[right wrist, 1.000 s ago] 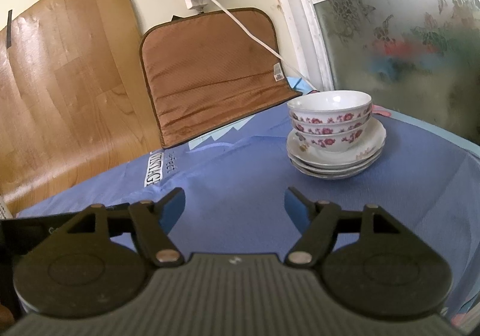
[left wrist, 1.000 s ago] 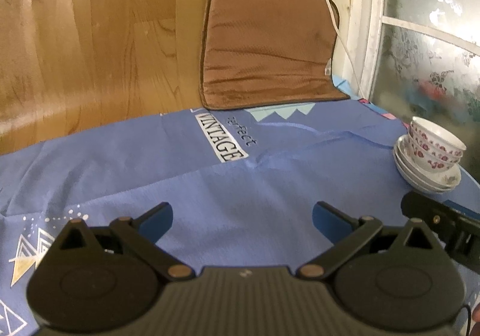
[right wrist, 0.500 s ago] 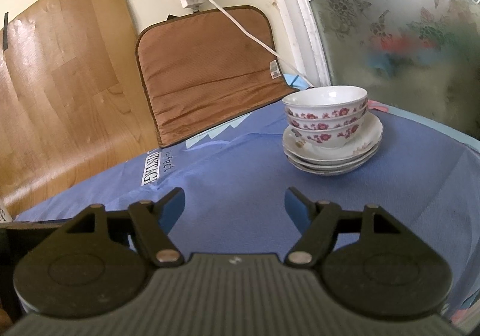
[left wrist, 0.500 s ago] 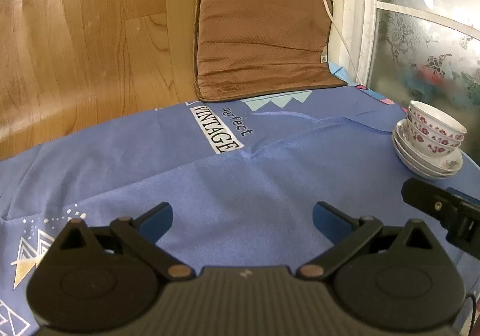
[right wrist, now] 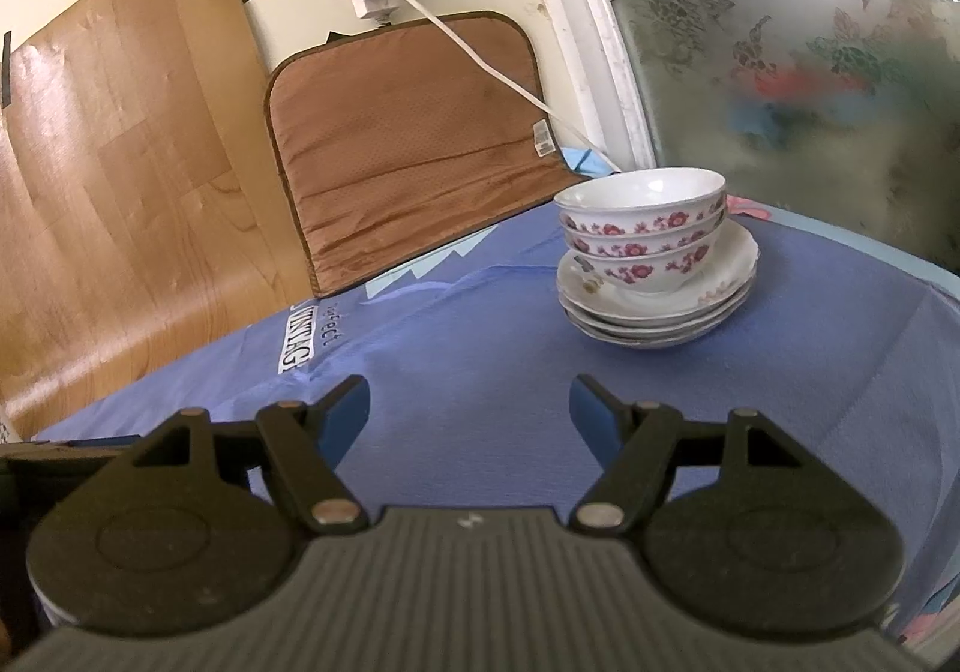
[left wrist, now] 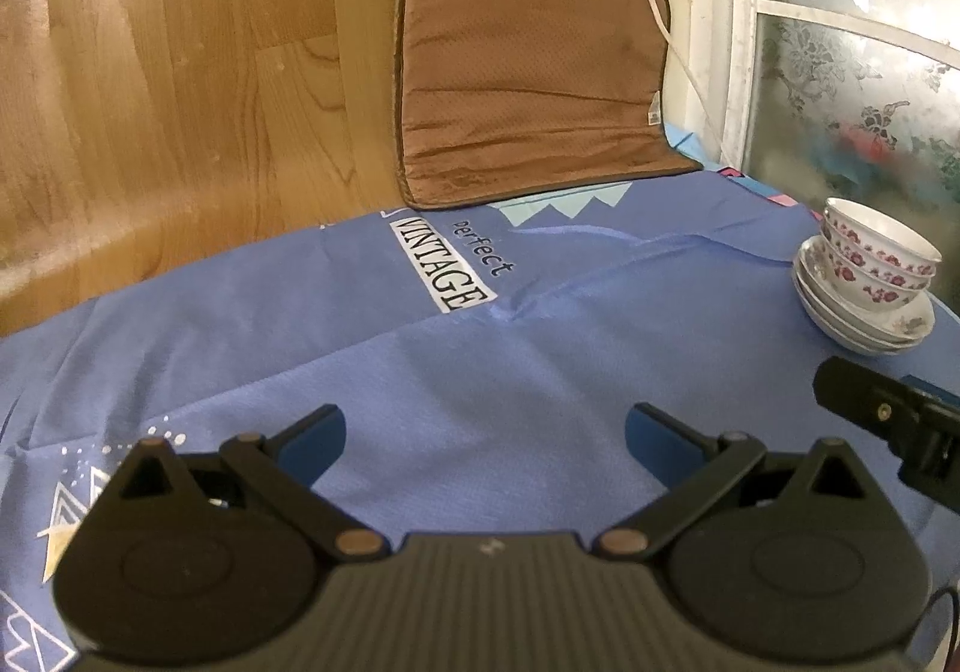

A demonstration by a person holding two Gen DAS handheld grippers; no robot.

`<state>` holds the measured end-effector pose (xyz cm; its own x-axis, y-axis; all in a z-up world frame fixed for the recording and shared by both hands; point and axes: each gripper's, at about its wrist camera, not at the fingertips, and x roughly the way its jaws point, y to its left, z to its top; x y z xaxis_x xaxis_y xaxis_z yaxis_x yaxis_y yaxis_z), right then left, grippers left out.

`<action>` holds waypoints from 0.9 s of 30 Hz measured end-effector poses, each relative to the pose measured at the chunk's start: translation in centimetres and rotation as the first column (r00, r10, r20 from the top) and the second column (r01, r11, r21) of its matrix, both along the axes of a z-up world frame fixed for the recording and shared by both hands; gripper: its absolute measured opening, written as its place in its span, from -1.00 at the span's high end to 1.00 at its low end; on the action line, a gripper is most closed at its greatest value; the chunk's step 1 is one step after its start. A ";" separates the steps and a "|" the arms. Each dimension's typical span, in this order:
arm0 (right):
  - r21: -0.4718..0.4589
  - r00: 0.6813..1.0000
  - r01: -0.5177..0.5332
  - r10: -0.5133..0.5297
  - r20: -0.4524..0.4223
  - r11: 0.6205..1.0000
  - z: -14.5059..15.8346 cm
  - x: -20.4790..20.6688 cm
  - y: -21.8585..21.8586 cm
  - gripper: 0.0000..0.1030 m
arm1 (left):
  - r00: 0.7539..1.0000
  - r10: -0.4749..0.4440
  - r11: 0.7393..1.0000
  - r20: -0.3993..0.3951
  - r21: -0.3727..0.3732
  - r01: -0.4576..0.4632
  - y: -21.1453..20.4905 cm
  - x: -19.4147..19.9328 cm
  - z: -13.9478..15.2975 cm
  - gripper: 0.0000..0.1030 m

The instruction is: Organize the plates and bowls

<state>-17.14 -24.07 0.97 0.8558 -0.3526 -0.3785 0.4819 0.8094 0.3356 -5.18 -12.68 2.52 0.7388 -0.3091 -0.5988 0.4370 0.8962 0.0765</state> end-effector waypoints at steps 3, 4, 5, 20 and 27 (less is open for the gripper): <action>-0.001 1.000 -0.001 0.001 0.001 1.000 0.0 0.0 0.0 -0.47 | 1.000 0.002 1.000 0.010 0.009 -0.002 -0.1 -0.1 0.0 -1.00; -0.002 1.000 0.000 0.001 0.001 1.000 0.0 0.0 0.0 -0.47 | 1.000 0.002 1.000 0.012 0.012 -0.002 -0.1 -0.1 0.0 -1.00; -0.002 1.000 0.000 0.000 0.002 1.000 0.0 0.0 0.0 -0.47 | 1.000 0.002 1.000 0.014 0.015 -0.002 -0.1 -0.2 0.0 -1.00; -0.013 1.000 0.009 -0.009 0.022 1.000 0.0 -0.4 0.1 -0.47 | 0.998 0.003 1.000 0.061 0.028 -0.005 0.0 -0.8 0.5 -1.00; -0.014 1.000 0.010 -0.010 0.023 1.000 0.0 -0.4 0.1 -0.47 | 0.995 0.015 0.999 0.094 0.038 -0.019 0.0 -1.2 0.8 -1.00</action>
